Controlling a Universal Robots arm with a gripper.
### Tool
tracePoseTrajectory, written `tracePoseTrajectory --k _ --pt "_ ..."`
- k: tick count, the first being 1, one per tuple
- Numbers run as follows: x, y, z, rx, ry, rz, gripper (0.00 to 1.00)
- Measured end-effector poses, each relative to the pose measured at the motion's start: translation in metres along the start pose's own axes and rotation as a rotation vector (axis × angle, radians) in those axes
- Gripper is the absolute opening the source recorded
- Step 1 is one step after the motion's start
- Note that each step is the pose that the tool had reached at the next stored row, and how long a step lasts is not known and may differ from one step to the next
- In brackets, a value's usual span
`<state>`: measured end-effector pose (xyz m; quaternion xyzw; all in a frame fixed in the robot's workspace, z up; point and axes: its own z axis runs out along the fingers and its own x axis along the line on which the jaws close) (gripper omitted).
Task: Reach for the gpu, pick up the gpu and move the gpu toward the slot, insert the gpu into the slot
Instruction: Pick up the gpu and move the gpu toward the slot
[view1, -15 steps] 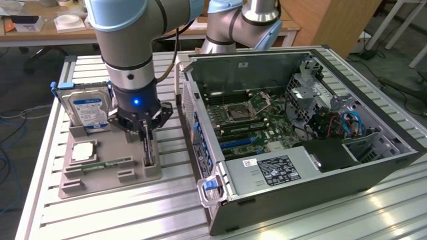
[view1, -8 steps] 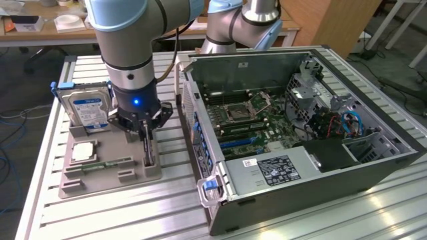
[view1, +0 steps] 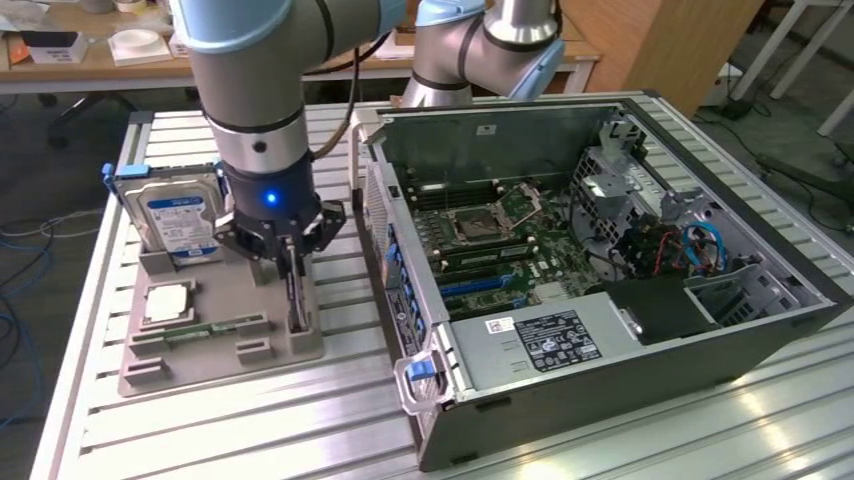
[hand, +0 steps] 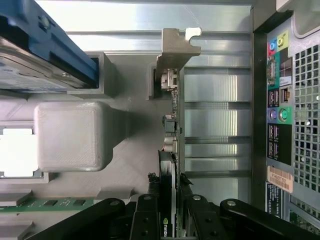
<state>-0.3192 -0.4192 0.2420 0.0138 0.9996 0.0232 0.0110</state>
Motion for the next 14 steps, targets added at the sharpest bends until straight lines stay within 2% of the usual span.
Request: tracePoseTrajectory --k 14 --pt "-0.001 0.0030 -0.0635 -0.0015 -0.0002 0.000 0.26"
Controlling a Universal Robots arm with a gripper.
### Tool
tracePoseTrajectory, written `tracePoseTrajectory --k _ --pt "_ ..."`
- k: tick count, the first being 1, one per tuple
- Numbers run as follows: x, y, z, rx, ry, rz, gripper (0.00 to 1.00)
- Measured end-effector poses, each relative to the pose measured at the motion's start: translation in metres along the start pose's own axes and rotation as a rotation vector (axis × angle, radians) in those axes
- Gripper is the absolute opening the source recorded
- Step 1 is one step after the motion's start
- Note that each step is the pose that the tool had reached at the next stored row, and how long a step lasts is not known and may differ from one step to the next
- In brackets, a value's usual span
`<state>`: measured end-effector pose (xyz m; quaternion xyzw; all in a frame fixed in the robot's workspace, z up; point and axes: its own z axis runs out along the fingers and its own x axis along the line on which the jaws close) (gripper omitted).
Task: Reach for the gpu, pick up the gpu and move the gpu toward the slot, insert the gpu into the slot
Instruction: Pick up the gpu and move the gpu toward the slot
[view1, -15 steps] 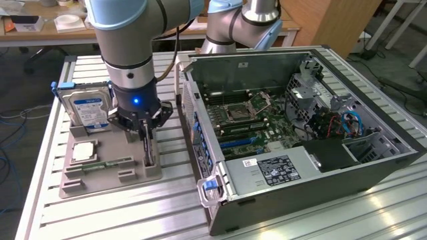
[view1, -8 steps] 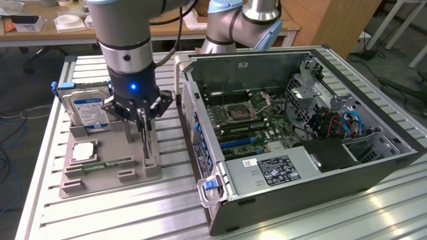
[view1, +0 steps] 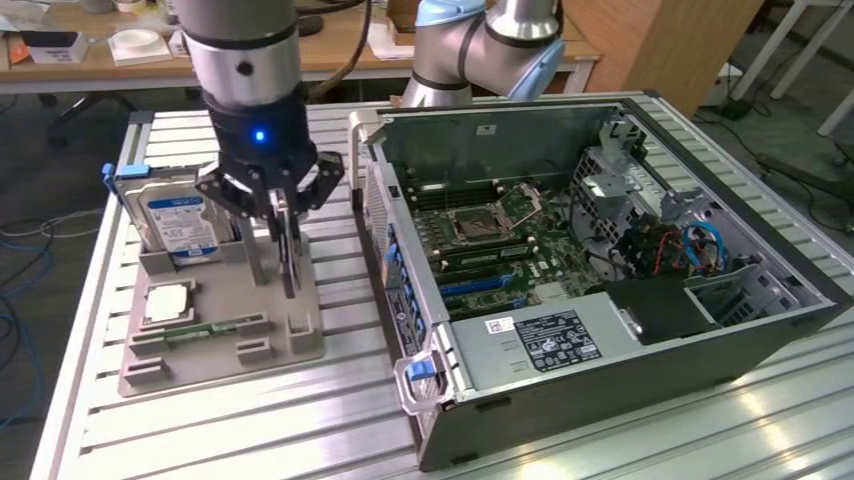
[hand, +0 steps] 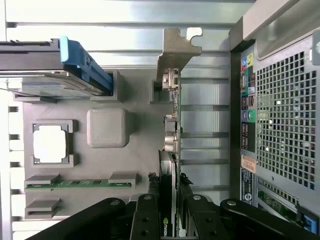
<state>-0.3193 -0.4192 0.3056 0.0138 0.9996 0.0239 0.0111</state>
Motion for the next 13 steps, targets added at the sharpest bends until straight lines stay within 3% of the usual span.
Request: tracePoseTrajectory --k 13 --pt "-0.001 0.0029 -0.0590 -0.0003 0.0000 0.000 0.26"
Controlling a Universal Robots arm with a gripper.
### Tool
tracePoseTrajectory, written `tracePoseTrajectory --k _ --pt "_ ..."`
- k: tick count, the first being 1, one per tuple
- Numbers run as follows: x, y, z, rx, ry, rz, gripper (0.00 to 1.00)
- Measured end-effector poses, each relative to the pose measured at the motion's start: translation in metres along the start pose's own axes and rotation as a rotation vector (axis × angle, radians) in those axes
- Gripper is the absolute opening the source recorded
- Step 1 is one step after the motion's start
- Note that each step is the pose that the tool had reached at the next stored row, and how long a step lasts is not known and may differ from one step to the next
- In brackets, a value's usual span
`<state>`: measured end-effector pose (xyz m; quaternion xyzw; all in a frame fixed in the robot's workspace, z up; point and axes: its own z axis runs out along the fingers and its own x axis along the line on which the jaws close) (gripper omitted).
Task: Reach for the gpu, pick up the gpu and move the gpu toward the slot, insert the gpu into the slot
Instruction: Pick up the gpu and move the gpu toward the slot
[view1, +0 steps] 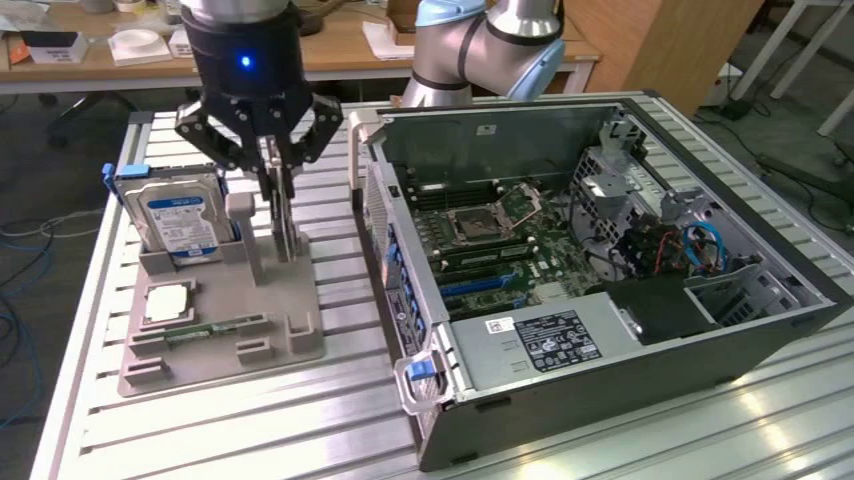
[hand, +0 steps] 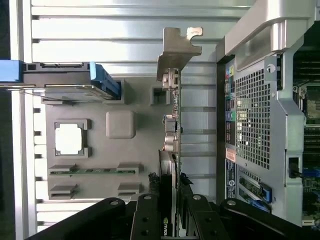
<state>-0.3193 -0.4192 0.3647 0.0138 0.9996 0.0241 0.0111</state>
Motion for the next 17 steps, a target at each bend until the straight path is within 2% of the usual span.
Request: tracePoseTrajectory --k 14,17 --pt "-0.001 0.0031 -0.0635 -0.0003 0.0000 0.000 0.26" --pt "-0.002 0.0034 -0.0722 -0.0016 0.0000 0.000 0.26"
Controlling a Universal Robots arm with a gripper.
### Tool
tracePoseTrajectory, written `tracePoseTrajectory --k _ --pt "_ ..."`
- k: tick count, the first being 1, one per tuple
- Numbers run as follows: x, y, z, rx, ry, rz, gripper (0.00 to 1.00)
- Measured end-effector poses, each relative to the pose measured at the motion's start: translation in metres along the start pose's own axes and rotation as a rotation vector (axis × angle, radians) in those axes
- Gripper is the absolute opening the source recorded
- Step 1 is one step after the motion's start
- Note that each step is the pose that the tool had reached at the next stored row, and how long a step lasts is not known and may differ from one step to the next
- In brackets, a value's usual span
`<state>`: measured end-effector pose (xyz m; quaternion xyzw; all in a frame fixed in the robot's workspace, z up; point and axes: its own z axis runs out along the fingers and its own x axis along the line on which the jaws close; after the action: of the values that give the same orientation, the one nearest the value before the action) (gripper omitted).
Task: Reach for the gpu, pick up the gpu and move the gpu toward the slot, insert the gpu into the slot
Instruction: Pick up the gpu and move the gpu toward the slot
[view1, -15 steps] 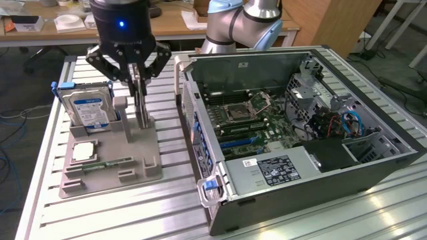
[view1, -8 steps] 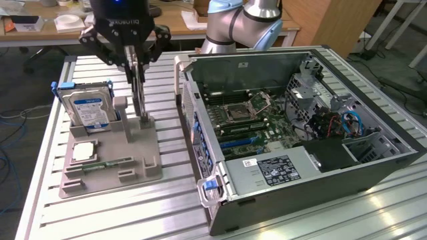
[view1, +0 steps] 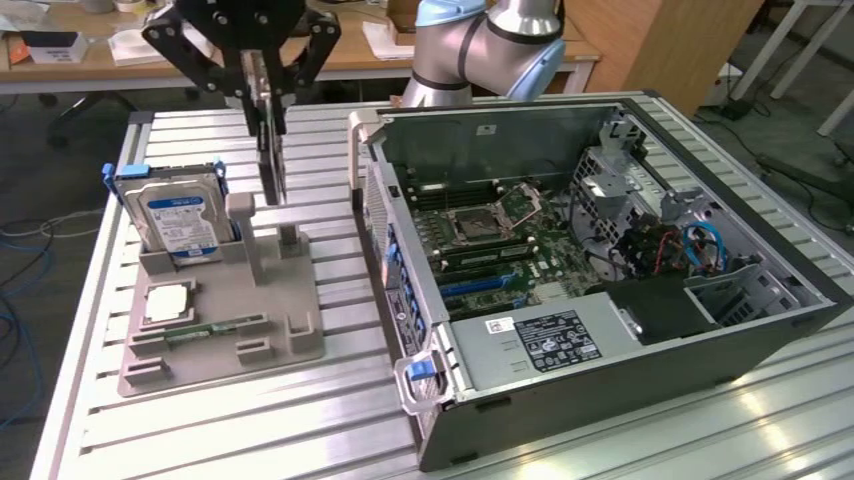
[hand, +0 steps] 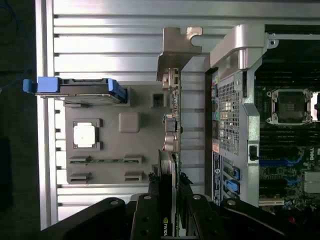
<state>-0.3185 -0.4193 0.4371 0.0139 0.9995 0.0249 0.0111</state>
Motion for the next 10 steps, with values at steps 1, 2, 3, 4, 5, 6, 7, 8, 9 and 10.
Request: tracePoseTrajectory --k 1,2,3,4,5,6,7,8,9,10 --pt "-0.002 0.0001 -0.0007 -0.0009 -0.0002 0.000 0.26" --pt "-0.005 0.0003 -0.0012 -0.0019 -0.0001 0.000 0.26" --pt "-0.009 0.0004 -0.0017 -0.0033 0.0001 0.000 0.26" --pt "-0.013 0.0005 -0.0019 -0.0048 0.0002 0.000 0.26" --pt "-0.017 0.0006 -0.0019 -0.0062 0.0002 0.000 0.26" --pt "-0.020 0.0008 -0.0019 -0.0079 0.0002 0.001 0.26" --pt "-0.024 0.0008 -0.0018 -0.0096 0.0002 0.000 0.26" --pt "-0.027 0.0009 -0.0018 -0.0116 0.0002 0.000 0.26" --pt "-0.031 0.0010 -0.0017 -0.0137 0.0003 0.000 0.26" --pt "-0.034 0.0011 -0.0017 -0.0160 0.0005 0.001 0.26"
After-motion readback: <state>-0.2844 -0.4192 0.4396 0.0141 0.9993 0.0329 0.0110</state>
